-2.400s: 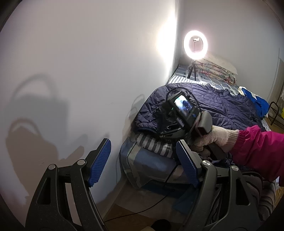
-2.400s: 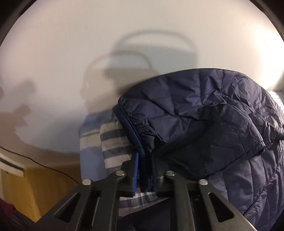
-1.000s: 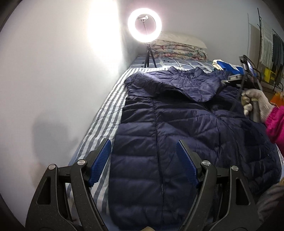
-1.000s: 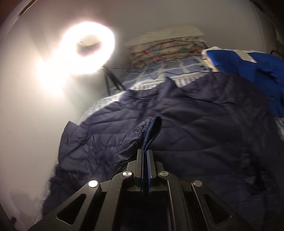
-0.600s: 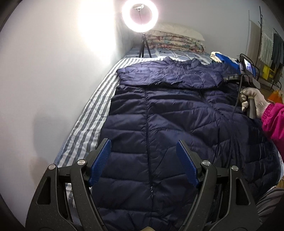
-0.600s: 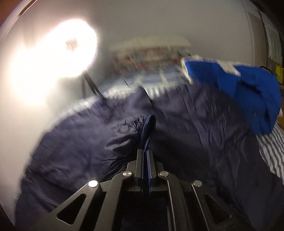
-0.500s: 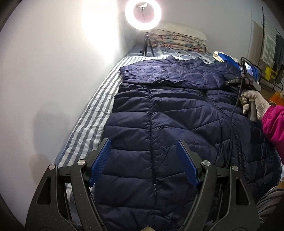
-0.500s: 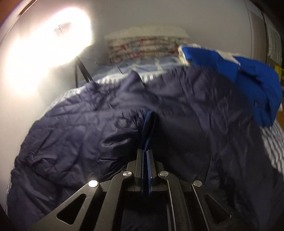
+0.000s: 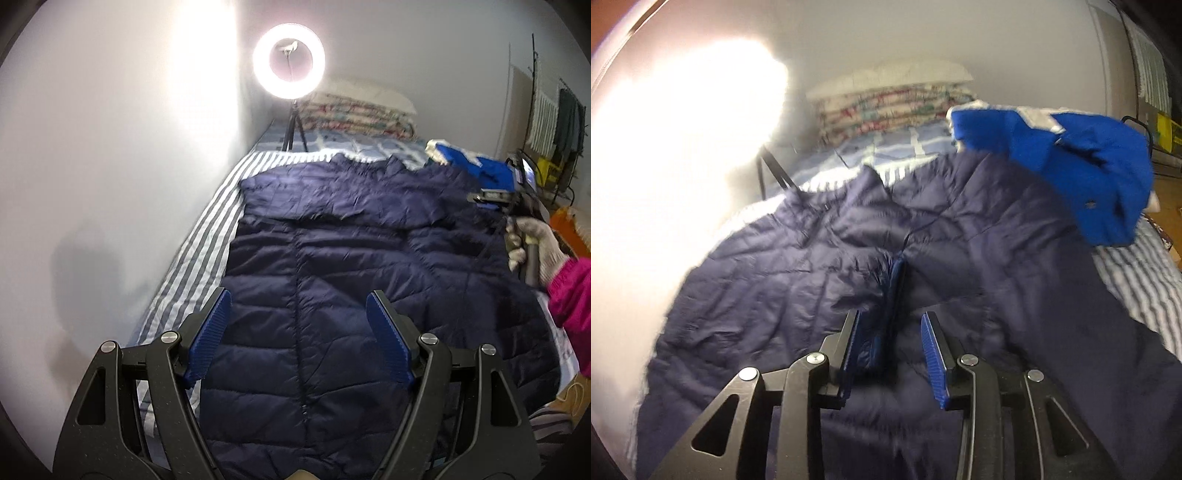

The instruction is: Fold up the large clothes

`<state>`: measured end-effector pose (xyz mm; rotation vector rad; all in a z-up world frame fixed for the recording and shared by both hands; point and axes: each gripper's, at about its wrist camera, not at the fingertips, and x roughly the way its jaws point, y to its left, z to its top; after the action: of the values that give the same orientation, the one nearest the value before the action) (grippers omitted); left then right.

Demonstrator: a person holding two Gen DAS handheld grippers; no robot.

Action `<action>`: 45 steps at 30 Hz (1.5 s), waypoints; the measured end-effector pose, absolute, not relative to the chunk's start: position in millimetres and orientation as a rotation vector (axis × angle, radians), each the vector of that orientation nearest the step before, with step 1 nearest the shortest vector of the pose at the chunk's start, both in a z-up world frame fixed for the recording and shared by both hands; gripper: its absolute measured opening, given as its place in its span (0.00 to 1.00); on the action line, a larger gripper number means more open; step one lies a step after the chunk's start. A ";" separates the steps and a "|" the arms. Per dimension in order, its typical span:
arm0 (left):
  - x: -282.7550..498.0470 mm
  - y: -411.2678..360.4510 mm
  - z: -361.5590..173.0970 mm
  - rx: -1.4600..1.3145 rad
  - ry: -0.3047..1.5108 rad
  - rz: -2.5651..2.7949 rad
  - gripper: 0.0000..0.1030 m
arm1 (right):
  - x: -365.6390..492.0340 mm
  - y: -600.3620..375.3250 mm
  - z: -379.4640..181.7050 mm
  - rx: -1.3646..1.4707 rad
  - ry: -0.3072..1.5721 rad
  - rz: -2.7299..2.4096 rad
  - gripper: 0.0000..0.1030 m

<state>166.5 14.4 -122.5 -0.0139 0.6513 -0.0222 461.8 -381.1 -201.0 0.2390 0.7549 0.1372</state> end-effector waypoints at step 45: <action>260.0 -191.8 -99.4 -0.015 0.762 -0.512 0.76 | 145.7 -725.8 -257.2 0.907 0.800 -0.414 0.29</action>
<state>260.0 -191.8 -99.4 -0.0153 0.7615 -0.5119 145.7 -725.8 -257.2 0.9074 0.8005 -0.4137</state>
